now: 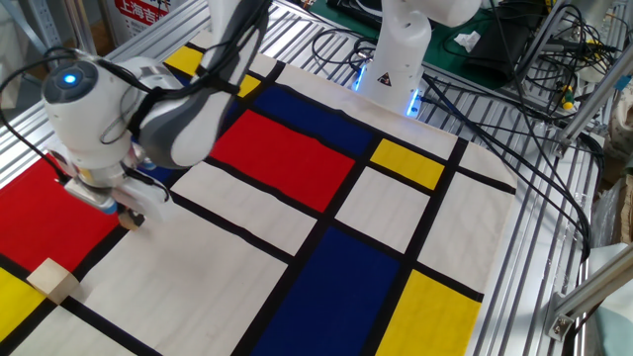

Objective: Pick up the small block on the left and move it to the right

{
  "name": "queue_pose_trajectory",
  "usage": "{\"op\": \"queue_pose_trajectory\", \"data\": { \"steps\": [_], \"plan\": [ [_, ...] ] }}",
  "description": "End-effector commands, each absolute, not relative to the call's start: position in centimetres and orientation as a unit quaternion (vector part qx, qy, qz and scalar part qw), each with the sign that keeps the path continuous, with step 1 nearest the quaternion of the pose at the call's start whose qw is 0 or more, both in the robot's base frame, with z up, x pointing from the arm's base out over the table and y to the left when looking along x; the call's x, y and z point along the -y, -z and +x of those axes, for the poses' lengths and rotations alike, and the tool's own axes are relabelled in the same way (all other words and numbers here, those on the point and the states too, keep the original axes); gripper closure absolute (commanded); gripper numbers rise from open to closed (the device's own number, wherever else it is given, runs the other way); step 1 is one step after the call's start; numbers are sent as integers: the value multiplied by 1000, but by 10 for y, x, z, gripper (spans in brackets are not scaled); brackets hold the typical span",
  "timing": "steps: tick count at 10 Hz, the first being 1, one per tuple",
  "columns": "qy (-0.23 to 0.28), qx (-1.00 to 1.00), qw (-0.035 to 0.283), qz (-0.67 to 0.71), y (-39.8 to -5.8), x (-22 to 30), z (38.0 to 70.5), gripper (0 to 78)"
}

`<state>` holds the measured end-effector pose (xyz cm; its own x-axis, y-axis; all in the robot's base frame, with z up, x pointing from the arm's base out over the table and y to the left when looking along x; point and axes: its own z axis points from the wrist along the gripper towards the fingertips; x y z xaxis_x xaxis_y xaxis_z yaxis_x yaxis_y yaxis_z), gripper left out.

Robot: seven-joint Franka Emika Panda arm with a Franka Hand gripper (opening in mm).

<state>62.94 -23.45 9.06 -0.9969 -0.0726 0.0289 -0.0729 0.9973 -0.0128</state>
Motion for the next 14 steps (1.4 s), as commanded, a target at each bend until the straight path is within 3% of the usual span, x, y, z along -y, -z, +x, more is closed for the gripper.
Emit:
{"op": "queue_pose_trajectory", "data": {
  "steps": [1, 7, 14],
  "plan": [
    [-10, 1000, 15, 23, -100, 214, 628, 763],
    [-17, 999, 23, 29, -115, 169, 616, 763],
    [-16, 1000, 23, 6, -112, 116, 613, 763]
  ]
}}
